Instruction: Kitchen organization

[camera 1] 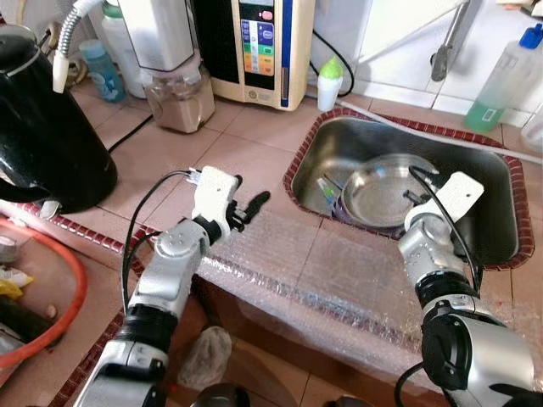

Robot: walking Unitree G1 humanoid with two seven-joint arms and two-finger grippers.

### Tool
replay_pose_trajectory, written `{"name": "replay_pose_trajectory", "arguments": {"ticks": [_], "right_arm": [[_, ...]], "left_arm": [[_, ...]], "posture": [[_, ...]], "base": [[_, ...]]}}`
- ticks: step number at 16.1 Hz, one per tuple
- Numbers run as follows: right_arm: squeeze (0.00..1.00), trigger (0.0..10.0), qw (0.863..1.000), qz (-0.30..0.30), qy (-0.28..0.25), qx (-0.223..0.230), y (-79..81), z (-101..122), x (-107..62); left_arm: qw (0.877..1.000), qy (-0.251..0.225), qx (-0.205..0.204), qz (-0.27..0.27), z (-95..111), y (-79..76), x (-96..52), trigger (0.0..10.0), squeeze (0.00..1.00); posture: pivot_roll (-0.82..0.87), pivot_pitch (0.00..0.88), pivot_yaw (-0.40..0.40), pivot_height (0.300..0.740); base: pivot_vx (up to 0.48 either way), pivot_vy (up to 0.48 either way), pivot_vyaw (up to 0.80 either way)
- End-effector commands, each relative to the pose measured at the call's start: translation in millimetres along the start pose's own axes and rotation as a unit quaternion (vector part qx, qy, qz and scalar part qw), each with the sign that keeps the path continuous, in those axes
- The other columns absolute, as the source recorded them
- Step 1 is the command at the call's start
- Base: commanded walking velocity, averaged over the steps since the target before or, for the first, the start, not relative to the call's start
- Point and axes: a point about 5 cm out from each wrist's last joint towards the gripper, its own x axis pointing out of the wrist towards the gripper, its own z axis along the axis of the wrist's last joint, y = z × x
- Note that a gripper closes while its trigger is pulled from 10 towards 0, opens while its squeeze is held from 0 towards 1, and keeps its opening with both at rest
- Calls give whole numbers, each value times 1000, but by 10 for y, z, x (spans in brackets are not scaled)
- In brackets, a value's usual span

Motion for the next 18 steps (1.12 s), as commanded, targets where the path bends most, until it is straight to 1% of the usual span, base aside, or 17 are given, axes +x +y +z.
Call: {"name": "replay_pose_trajectory", "arguments": {"ticks": [1, 3, 4, 5, 6, 7, 8, 9, 10, 11, 12, 13, 14, 16, 17, 18], "right_arm": [[1000, 10000, 1000, -1, 4, 5, 15, -23, -5], [1000, 10000, 1000, 5, 2, 3, 14, -26, -5], [1000, 10000, 1000, 19, -6, -2, 22, -17, -9], [1000, 10000, 1000, 27, -11, -3, 25, -17, -14], [1000, 10000, 999, 39, -15, 2, 10, -39, -25], [1000, 10000, 998, 55, -22, -14, -1, -65, -42], [1000, 10000, 995, 85, -39, -41, 10, -87, -75], [1000, 10000, 994, 92, -43, -47, 15, -92, -83], [1000, 10000, 986, 140, -71, -58, 86, -73, -136], [1000, 10000, 974, 193, -102, -61, 178, -33, -210], [1000, 10000, 964, 223, -120, -80, 223, -22, -272], [1000, 10000, 961, 233, -125, -86, 233, -23, -294], [1000, 10000, 956, 243, -131, -96, 223, -50, -343], [1000, 10000, 943, 269, -154, -124, 216, -102, -463], [1000, 10000, 939, 274, -160, -130, 208, -110, -493], [1000, 10000, 932, 285, -172, -141, 189, -123, -559]], "left_arm": [[1000, -2, 17, -8, 33, -40, -5, 10000, 1000], [1000, -1, 19, -13, 14, -76, -18, 10000, 1000], [1000, -2, 16, -11, -2, -89, -35, 10000, 1000], [1000, -4, 12, 0, -8, -85, -44, 10000, 1000], [999, -9, 5, 38, -16, -56, -63, 10000, 1000], [998, -15, 1, 56, -27, -64, -94, 10000, 1000], [998, -23, 3, 65, -48, -113, -143, 10000, 1000], [998, -23, 2, 65, -53, -124, -153, 10000, 1000], [996, -29, 8, 81, -52, -137, -185, 10000, 1000], [994, -33, 26, 100, -41, -135, -215, 10000, 1000], [992, -43, 36, 110, -22, -125, -250, 10000, 1000], [991, -46, 34, 118, -17, -118, -264, 10000, 1000], [989, -42, 25, 139, -34, -95, -296, 10000, 1000], [988, -36, 26, 150, -77, -97, -369, 10000, 1000], [987, -35, 26, 155, -87, -102, -392, 10000, 1000], [985, -30, 25, 167, -119, -107, -451, 10000, 1000]], "posture": [[-30, 0, 55, 740], [-21, 0, 58, 740], [-21, 0, 58, 740], [-21, 0, 58, 740], [-23, 0, 56, 740], [-18, 0, 51, 740], [-17, 0, 49, 740], [-17, 0, 49, 740], [-13, 0, 47, 740], [-13, 0, 48, 740], [-16, 0, 50, 740], [-16, 0, 50, 740], [-17, 0, 43, 740], [-14, 0, 38, 740], [-15, 0, 31, 740], [-17, 0, 29, 740]], "base": [[0, 0, 0], [0, 0, 0], [0, 0, 0], [0, 0, 0], [0, 0, 0], [0, 0, 0], [0, 0, 0], [0, 0, 0], [0, 0, 0], [0, 0, 0], [0, 0, 0], [0, 0, 0], [0, 0, 0], [0, 0, 0], [0, 0, 0], [0, 0, 0]]}}
